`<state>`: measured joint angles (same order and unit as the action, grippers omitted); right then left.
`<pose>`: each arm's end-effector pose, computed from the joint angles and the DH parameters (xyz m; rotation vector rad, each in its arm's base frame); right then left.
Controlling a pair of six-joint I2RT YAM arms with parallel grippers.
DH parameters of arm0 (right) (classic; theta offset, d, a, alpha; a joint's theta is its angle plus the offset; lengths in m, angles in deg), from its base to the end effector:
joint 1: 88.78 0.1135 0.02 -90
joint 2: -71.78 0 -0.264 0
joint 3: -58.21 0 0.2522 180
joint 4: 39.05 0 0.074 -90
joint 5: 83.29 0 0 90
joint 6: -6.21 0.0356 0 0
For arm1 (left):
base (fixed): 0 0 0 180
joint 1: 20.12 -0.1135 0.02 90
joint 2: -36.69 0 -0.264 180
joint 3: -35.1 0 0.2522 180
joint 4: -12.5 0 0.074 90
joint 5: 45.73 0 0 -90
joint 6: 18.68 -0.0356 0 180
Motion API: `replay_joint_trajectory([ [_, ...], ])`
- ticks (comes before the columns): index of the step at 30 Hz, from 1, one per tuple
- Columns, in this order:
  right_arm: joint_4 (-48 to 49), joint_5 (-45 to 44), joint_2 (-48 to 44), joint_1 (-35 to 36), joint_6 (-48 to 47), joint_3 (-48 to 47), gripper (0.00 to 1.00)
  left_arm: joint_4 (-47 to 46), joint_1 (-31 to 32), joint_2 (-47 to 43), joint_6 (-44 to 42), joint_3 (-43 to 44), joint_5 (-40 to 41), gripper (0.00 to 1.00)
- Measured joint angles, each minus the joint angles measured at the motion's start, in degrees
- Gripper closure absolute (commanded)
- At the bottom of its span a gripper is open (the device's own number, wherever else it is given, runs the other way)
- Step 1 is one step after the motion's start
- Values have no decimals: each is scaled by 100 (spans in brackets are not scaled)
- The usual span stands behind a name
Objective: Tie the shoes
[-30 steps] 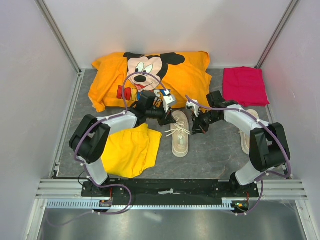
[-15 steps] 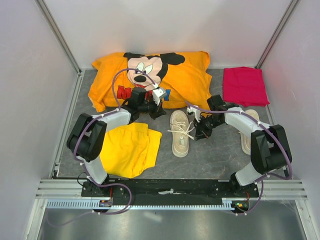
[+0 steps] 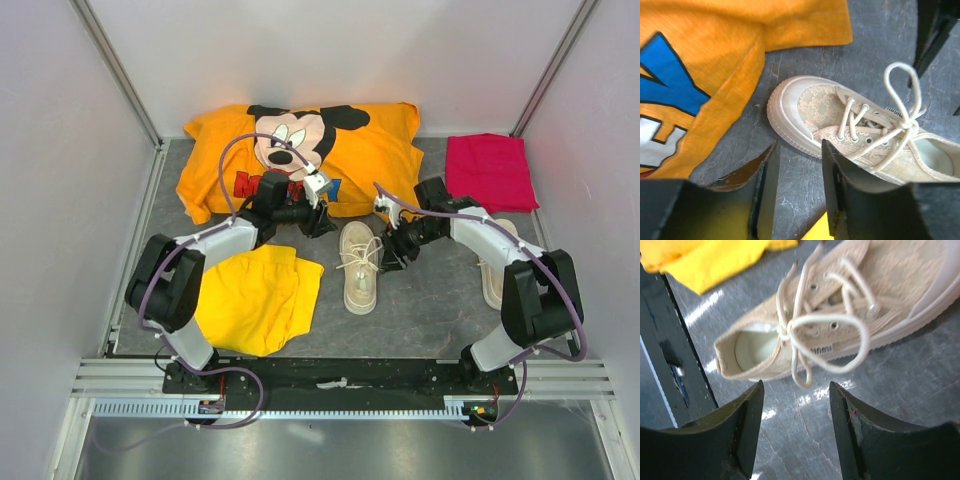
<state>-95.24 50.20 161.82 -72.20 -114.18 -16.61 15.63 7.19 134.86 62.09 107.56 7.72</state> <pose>0.2761 0.1078 0.2167 -1.1790 2.2922 0.9679 0.3231 -0.1907 0.2159 1.0153 1.8083 -0.8528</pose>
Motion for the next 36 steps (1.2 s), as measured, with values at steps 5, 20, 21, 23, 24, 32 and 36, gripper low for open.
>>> replay_joint_trajectory([
  [5, 452, 33, -85, -39, 730, -295, 21, 605, -212, -404, 74, 168, -9, 23],
  [20, 1075, -232, -544, -184, 1989, -376, 75, 3773, -1493, -782, 319, 2321, 59, 17],
  [21, 1047, -216, -566, -184, 1989, -273, 74, 3838, -1515, -881, 317, 2221, 74, 17],
  [23, 979, -192, -614, -179, 1991, -74, 74, 3950, -1532, -1117, 317, 1950, 125, 17],
  [24, 946, -186, -629, -168, 1987, 33, 74, 3974, -1530, -1237, 317, 1801, 164, 17],
  [32, 1217, -179, -271, 122, 2037, 278, 73, 4070, -1530, -1786, 321, 881, 216, 17],
  [36, 1532, -210, 142, 376, 2168, 245, 72, 4081, -1530, -1893, 323, 608, 319, 16],
])
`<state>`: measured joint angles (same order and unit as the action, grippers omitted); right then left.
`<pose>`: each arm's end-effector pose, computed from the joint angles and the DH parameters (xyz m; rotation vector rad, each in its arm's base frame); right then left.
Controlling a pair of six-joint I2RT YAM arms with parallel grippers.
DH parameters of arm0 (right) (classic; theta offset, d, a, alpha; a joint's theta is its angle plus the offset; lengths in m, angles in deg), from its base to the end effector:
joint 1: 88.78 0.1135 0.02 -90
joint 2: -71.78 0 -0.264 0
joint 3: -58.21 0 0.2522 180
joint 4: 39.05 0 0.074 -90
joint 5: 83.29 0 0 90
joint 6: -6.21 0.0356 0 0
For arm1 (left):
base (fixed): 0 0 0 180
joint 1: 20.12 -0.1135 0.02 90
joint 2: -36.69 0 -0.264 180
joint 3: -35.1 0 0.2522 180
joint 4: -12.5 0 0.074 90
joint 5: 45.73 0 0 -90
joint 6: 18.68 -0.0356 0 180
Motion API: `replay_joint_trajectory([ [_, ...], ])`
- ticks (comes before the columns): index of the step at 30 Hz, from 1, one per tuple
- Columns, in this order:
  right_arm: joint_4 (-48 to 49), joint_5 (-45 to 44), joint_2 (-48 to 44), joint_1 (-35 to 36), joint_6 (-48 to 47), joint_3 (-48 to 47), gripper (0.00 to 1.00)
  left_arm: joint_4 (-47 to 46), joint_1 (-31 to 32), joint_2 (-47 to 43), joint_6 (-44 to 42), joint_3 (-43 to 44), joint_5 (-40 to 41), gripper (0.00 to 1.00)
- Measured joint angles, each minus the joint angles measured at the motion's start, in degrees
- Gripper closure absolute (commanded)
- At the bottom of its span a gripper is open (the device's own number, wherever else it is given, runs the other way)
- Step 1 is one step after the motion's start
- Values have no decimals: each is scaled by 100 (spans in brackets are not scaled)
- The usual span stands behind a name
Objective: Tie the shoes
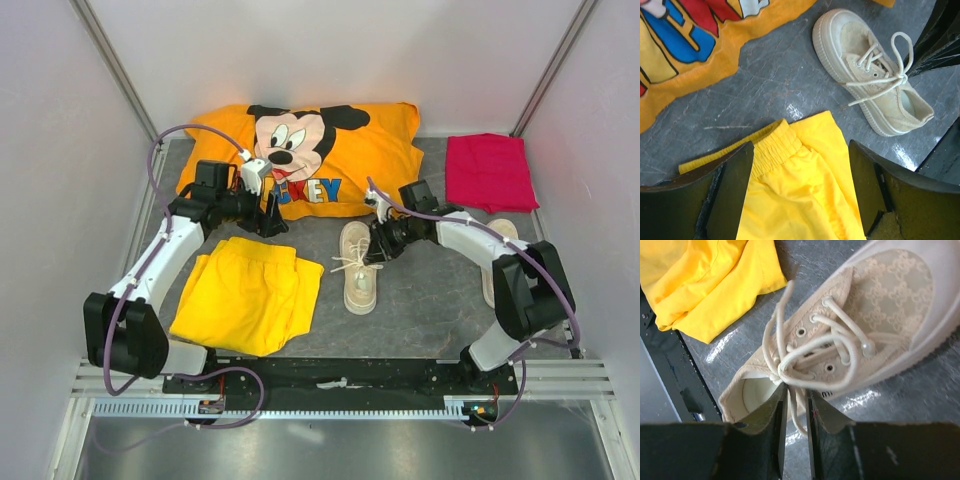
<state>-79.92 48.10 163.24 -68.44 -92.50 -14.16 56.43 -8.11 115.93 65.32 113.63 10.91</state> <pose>0.2876 0.1317 0.2078 -0.8782 2.3723 1.0143 0.2861 -0.0809 0.2968 0.6400 2.2111 -0.7334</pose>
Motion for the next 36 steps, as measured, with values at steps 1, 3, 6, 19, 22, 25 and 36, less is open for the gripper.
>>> replay_joint_trajectory([
  [1, 66, -17, 109, 83, 26, -39, 71, 2, 0, -28, 0, -42, 33, 16],
  [3, 188, -33, 275, 214, 83, -118, 66, 17, 0, -92, 0, -105, 61, 14],
  [6, 278, -33, 433, 356, 166, -216, 57, 28, 0, -170, 2, -142, 94, 8],
  [19, -208, -297, -326, 236, -57, -772, 19, 275, -59, 247, 678, 540, 186, 1],
  [22, -275, -367, -756, -107, -48, -767, 15, 275, -188, 433, 903, 835, 245, 1],
  [25, -251, -476, -1233, -483, 63, -636, 13, 260, -308, 501, 1088, 942, 369, 1],
  [36, -168, -1014, -2503, -645, 951, 918, 8, 160, -363, -223, 1261, -337, 988, 1],
])
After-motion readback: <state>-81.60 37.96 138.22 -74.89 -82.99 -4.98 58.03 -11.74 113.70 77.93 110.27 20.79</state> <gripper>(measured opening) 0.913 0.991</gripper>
